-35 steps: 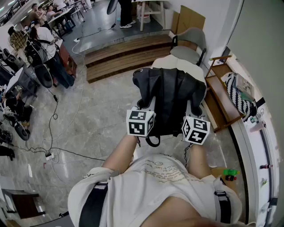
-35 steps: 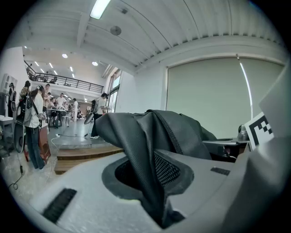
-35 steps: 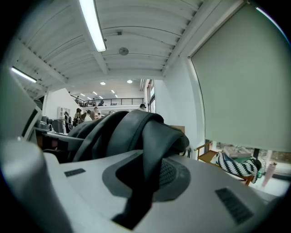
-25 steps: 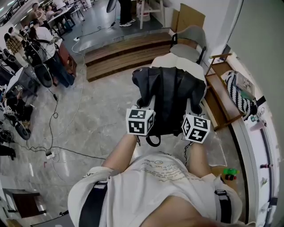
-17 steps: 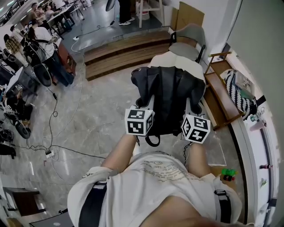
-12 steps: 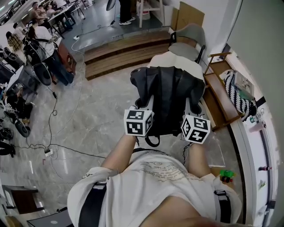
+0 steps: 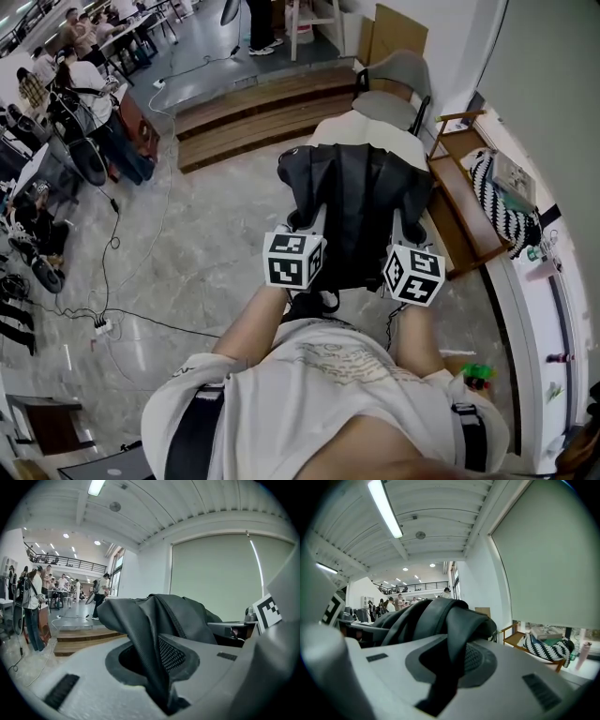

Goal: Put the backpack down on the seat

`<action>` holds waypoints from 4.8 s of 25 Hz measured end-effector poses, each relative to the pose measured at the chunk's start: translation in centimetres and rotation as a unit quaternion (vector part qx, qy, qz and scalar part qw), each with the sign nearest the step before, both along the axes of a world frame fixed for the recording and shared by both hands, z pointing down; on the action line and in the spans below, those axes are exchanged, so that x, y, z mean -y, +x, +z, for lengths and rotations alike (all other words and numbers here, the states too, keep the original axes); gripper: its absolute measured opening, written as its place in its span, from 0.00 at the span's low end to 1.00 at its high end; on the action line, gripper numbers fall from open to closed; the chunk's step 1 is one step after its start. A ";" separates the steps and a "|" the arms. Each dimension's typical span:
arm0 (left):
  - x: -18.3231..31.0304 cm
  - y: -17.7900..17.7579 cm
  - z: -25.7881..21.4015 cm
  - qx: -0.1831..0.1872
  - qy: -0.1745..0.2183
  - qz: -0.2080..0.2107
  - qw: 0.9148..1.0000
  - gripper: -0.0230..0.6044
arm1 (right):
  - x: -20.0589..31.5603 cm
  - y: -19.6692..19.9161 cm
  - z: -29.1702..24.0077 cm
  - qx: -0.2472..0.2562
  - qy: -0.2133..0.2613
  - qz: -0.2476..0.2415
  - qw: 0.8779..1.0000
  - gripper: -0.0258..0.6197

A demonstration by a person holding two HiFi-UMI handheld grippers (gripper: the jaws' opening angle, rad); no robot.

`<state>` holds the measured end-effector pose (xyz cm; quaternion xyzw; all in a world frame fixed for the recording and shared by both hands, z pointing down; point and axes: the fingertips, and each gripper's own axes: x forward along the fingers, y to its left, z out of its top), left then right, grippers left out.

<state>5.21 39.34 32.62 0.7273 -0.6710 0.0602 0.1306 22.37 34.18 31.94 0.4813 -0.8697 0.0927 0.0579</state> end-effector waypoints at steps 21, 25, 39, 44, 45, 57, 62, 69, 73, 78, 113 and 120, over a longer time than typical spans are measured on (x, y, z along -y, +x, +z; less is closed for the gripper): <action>12.9 -6.1 1.1 -0.025 -0.004 0.014 1.000 0.16 | 12.6 -6.2 0.3 -0.025 -0.002 -0.001 1.000 0.12; 16.4 -8.2 0.5 -0.023 -0.001 0.016 1.000 0.16 | 16.1 -8.4 -0.4 -0.025 -0.001 -0.001 1.000 0.12; 26.1 -16.3 -0.2 -0.029 0.003 0.037 0.999 0.16 | 25.1 -16.4 -0.8 -0.022 -0.010 0.017 1.000 0.12; 28.4 -15.9 1.2 -0.039 -0.014 0.061 0.997 0.16 | 27.0 -16.1 0.4 -0.034 -0.023 0.039 0.998 0.12; 28.8 -15.9 1.6 -0.041 -0.018 0.064 0.997 0.16 | 27.4 -16.1 0.6 -0.036 -0.025 0.042 0.998 0.12; 33.9 -16.5 2.9 -0.042 -0.033 0.080 0.995 0.16 | 32.2 -16.9 2.2 -0.040 -0.047 0.050 0.997 0.12; 36.8 -16.2 3.6 -0.044 -0.048 0.087 0.994 0.16 | 34.6 -16.6 2.8 -0.040 -0.059 0.050 0.996 0.12; 42.5 -14.4 3.4 -0.045 -0.063 0.100 0.992 0.15 | 39.9 -14.8 2.9 -0.034 -0.071 0.062 0.995 0.12; 45.5 -13.5 3.2 -0.046 -0.066 0.104 0.991 0.15 | 42.6 -13.9 2.4 -0.036 -0.068 0.061 0.995 0.12; 49.1 -12.0 3.3 -0.047 -0.072 0.104 0.991 0.15 | 45.9 -12.5 2.7 -0.035 -0.075 0.055 0.995 0.12; 63.6 -9.7 12.0 -0.045 -0.193 0.238 0.951 0.14 | 56.7 -10.4 13.1 -0.004 -0.198 0.142 0.970 0.12; 65.1 -11.9 20.0 -0.032 -0.245 0.270 0.931 0.14 | 57.0 -12.5 20.9 -0.026 -0.276 0.156 0.948 0.12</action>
